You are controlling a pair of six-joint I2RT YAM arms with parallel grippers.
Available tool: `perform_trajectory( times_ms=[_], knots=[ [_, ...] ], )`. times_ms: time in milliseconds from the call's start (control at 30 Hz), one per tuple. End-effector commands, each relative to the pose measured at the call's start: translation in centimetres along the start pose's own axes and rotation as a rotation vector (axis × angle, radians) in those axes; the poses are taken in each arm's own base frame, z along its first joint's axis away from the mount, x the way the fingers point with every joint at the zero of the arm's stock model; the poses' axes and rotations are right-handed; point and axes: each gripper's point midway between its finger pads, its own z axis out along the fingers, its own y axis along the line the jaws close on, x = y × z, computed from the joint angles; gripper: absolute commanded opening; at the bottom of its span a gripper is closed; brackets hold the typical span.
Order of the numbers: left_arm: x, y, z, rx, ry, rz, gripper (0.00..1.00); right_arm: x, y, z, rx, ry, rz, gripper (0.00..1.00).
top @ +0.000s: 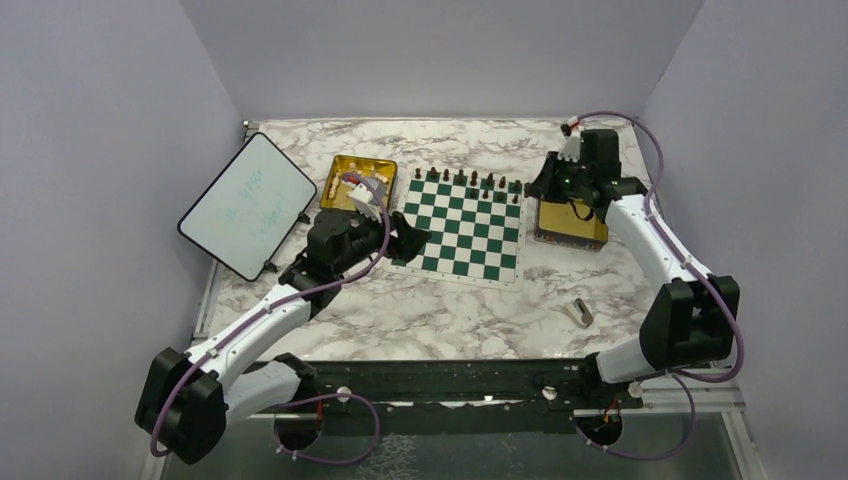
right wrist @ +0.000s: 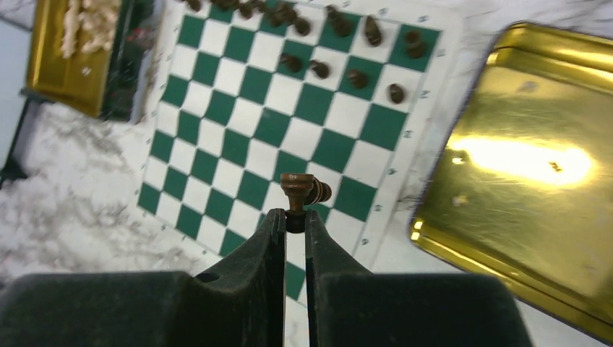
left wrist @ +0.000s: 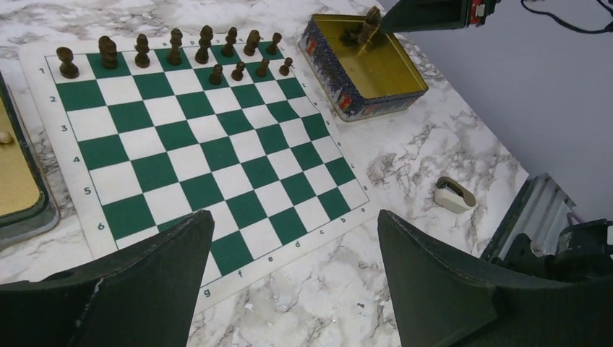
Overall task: Set up the chess pieces on the board
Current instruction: Pick up the chess piece from the storage box.
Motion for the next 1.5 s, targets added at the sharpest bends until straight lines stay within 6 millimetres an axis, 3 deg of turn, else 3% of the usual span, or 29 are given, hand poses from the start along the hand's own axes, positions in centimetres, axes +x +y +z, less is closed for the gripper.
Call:
perform_trajectory(
  times_ms=[0,133,233,300,433,567,800,1133,1467],
  knots=[
    [-2.3,-0.9,0.4,0.023,-0.074,-0.014,0.85,1.4,5.9,-0.5,-0.262,0.023,-0.014,0.1],
    [-1.4,-0.9,0.5,0.112,-0.049,0.353,0.84,2.8,8.2,-1.0,-0.345,0.034,-0.051,0.1],
    [-1.8,0.4,1.1,0.071,-0.052,0.468,0.82,3.9,9.7,-1.1,-0.384,0.068,-0.07,0.1],
    [-2.3,-0.4,2.0,0.117,-0.051,0.48,0.79,4.3,10.6,-1.4,-0.413,0.082,-0.07,0.1],
    [-2.6,-4.6,3.0,0.364,-0.098,0.453,0.71,3.8,13.3,-2.9,-0.544,0.038,-0.017,0.1],
    [-2.9,-7.0,3.4,0.478,-0.112,0.357,0.73,3.6,14.8,-4.3,-0.624,0.016,0.029,0.11],
    [-4.7,-7.8,3.7,0.481,-0.265,0.251,0.77,2.9,16.7,-6.9,-0.743,-0.019,0.069,0.11],
    [-3.4,-8.0,5.1,0.574,-0.293,0.499,0.76,2.9,18.3,-9.3,-0.848,-0.014,0.077,0.11],
    [-3.2,-8.6,6.4,0.646,-0.304,0.566,0.68,3.3,19.1,-10.4,-0.9,-0.001,0.095,0.1]
  ],
)
